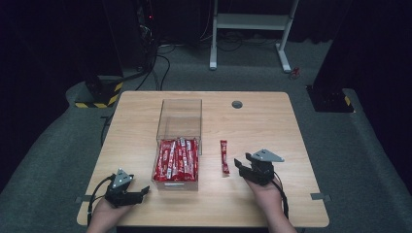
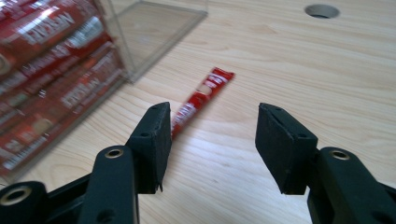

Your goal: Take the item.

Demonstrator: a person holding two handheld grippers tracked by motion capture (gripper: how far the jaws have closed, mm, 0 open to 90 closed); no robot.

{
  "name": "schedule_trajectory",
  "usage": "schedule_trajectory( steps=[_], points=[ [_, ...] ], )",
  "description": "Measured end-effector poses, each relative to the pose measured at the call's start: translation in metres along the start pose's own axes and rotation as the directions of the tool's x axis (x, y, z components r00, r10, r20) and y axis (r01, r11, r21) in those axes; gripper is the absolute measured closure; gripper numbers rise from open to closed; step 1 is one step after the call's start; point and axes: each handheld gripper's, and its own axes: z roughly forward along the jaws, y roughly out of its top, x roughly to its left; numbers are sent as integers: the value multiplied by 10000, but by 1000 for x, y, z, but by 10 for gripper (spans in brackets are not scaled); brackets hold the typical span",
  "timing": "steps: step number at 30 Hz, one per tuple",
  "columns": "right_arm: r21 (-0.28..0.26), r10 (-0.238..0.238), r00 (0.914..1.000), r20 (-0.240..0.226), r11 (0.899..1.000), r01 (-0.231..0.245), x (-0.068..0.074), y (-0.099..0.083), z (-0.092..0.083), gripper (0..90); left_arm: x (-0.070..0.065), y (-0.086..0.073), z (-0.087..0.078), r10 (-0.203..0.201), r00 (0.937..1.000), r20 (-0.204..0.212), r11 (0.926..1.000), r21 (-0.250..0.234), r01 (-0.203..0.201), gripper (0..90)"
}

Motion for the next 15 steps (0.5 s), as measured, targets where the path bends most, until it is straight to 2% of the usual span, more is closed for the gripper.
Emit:
schedule_trajectory(
  steps=[8, 15],
  points=[
    [172, 216, 9976, 661, 9996, -228, -25, -15, -11, 411, 0, 0, 0, 50, 10000, -17, 10000, 6, -50, 191],
    [447, 487, 9904, 1296, 9975, -549, -46, -30, -22, 349, 0, 0, 0, 57, 10000, -30, 10000, 5, -57, 191]
  ],
)
